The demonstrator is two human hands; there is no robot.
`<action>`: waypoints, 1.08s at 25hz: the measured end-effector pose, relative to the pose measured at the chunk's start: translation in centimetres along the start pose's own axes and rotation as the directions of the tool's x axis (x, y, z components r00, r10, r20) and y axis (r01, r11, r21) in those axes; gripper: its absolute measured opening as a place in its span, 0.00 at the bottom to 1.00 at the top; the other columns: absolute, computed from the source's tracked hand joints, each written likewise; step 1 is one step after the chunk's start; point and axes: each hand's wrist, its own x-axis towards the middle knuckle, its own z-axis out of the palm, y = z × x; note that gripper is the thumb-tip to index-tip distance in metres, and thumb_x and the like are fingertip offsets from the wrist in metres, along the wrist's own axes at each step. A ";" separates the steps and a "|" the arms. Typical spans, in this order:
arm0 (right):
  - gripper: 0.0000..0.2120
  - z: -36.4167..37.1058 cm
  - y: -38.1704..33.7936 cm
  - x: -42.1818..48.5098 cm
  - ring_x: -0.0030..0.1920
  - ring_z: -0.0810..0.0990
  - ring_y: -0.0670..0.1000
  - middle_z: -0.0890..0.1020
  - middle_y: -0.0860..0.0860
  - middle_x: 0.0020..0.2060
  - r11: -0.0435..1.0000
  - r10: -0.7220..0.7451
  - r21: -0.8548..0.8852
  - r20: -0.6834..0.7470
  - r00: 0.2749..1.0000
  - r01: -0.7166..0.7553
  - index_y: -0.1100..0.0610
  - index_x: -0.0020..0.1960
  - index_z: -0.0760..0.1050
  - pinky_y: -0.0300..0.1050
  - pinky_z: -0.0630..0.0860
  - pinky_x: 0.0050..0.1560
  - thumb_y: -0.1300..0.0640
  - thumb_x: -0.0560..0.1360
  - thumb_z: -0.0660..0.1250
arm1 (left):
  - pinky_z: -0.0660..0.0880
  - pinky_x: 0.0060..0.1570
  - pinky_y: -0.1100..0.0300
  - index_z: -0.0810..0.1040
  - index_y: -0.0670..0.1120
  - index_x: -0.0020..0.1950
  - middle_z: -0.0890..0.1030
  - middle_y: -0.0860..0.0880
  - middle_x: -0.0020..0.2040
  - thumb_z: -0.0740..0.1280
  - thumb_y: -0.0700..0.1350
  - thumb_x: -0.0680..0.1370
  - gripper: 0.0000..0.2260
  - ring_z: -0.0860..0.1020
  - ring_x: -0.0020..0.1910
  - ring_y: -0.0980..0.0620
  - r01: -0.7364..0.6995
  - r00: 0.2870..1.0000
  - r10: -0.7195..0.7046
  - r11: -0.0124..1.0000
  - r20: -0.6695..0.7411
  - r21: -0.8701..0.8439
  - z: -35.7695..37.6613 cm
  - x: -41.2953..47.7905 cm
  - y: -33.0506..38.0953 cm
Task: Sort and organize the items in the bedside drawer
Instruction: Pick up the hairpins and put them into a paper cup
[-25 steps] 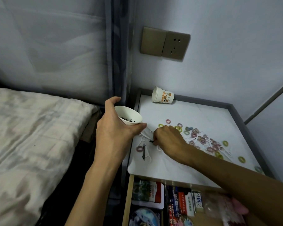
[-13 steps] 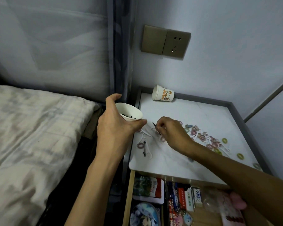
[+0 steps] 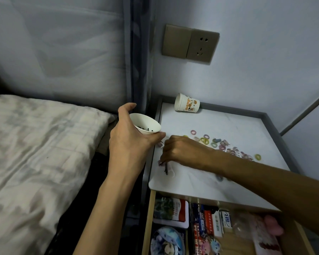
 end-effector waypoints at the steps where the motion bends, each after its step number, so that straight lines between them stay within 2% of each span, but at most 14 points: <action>1: 0.04 0.1 0.2 0.5 0.44 0.81 0.53 0.83 0.50 0.40 0.999 -0.039 0.035 0.005 0.999 0.039 0.53 0.46 0.84 0.50 0.78 0.47 0.60 0.73 0.72 | 0.74 0.52 0.58 0.67 0.52 0.70 0.77 0.50 0.57 0.81 0.49 0.62 0.40 0.76 0.56 0.50 -0.001 1.000 0.001 1.000 -0.004 0.002 0.0 0.1 -0.1; 4: 0.05 0.8 0.5 0.7 0.45 0.81 0.52 0.84 0.50 0.41 0.992 -0.060 0.116 0.041 0.997 0.055 0.54 0.46 0.84 0.49 0.79 0.48 0.61 0.74 0.70 | 0.75 0.55 0.53 0.67 0.52 0.69 0.78 0.49 0.57 0.81 0.49 0.62 0.40 0.76 0.56 0.49 0.003 1.000 -0.002 1.000 -0.012 0.007 -0.1 0.2 -0.2; 8: 0.06 1.1 0.5 -1.0 0.48 0.81 0.49 0.85 0.49 0.46 0.928 0.166 0.330 0.044 0.985 -0.171 0.52 0.49 0.85 0.44 0.78 0.48 0.55 0.76 0.70 | 0.76 0.55 0.50 0.67 0.52 0.69 0.79 0.49 0.57 0.81 0.49 0.62 0.40 0.77 0.57 0.48 0.007 1.000 -0.007 1.000 -0.005 0.002 0.2 0.2 -0.1; 11: 0.05 1.7 0.8 -1.9 0.49 0.80 0.45 0.84 0.47 0.47 0.869 0.261 0.414 0.084 0.962 -0.272 0.52 0.49 0.85 0.43 0.77 0.51 0.56 0.75 0.71 | 0.75 0.57 0.53 0.66 0.52 0.70 0.78 0.49 0.58 0.82 0.49 0.62 0.40 0.76 0.58 0.49 0.001 1.000 -0.001 1.000 0.011 0.010 0.4 0.0 -0.1; 16: 0.05 1.9 0.8 -3.0 0.50 0.78 0.45 0.83 0.47 0.46 0.836 0.341 0.420 0.109 0.934 -0.354 0.52 0.48 0.84 0.42 0.75 0.52 0.55 0.75 0.71 | 0.73 0.53 0.59 0.66 0.52 0.71 0.76 0.52 0.56 0.81 0.50 0.63 0.40 0.75 0.58 0.50 -0.008 1.000 0.008 1.000 0.030 0.009 0.5 -0.2 -0.1; 19: 0.05 2.1 0.3 -3.1 0.52 0.73 0.45 0.79 0.48 0.48 0.883 0.337 0.314 0.093 0.937 -0.349 0.54 0.49 0.83 0.40 0.73 0.52 0.55 0.76 0.69 | 0.70 0.51 0.62 0.66 0.52 0.71 0.75 0.53 0.55 0.81 0.50 0.63 0.40 0.75 0.57 0.51 -0.011 0.999 0.010 1.000 0.040 0.014 0.6 -0.2 -0.2; 21: 0.06 2.4 0.1 -3.1 0.53 0.73 0.46 0.79 0.49 0.50 0.874 0.386 0.278 0.103 0.917 -0.399 0.54 0.51 0.81 0.40 0.73 0.52 0.55 0.78 0.67 | 0.70 0.51 0.62 0.66 0.52 0.71 0.75 0.53 0.55 0.81 0.50 0.63 0.40 0.75 0.57 0.51 -0.014 0.999 0.013 1.000 0.044 0.016 0.6 -0.2 -0.2; 22: 0.05 2.3 0.0 -3.0 0.52 0.75 0.46 0.79 0.49 0.50 0.833 0.456 0.298 0.103 0.884 -0.465 0.54 0.52 0.80 0.40 0.73 0.52 0.55 0.78 0.66 | 0.71 0.52 0.61 0.66 0.52 0.71 0.75 0.53 0.55 0.81 0.50 0.63 0.40 0.75 0.57 0.51 -0.016 0.999 0.015 1.000 0.044 0.015 0.6 -0.2 -0.2; 24: 0.04 1.9 0.3 -2.9 0.46 0.78 0.42 0.81 0.47 0.45 0.659 0.647 0.442 0.079 0.758 -0.608 0.52 0.49 0.79 0.37 0.73 0.45 0.58 0.79 0.66 | 0.71 0.51 0.61 0.66 0.52 0.70 0.74 0.54 0.54 0.81 0.50 0.63 0.40 0.75 0.56 0.51 -0.018 0.999 0.018 1.000 0.048 0.007 0.6 -0.2 -0.2; 26: 0.05 1.3 0.7 -2.9 0.39 0.80 0.39 0.82 0.44 0.38 0.453 0.778 0.636 0.060 0.625 -0.624 0.52 0.47 0.80 0.34 0.73 0.40 0.60 0.78 0.66 | 0.71 0.51 0.61 0.66 0.52 0.70 0.75 0.54 0.53 0.81 0.49 0.63 0.39 0.75 0.55 0.52 -0.022 0.998 0.022 1.000 0.053 0.001 0.7 -0.1 -0.2; 27: 0.05 0.6 1.0 -2.9 0.38 0.81 0.39 0.83 0.45 0.37 0.410 0.812 0.689 0.023 0.584 -0.597 0.53 0.47 0.81 0.35 0.75 0.40 0.61 0.77 0.68 | 0.71 0.51 0.61 0.66 0.53 0.70 0.75 0.54 0.53 0.81 0.49 0.63 0.39 0.75 0.55 0.52 -0.024 0.998 0.024 1.000 0.057 0.002 0.8 -0.1 -0.3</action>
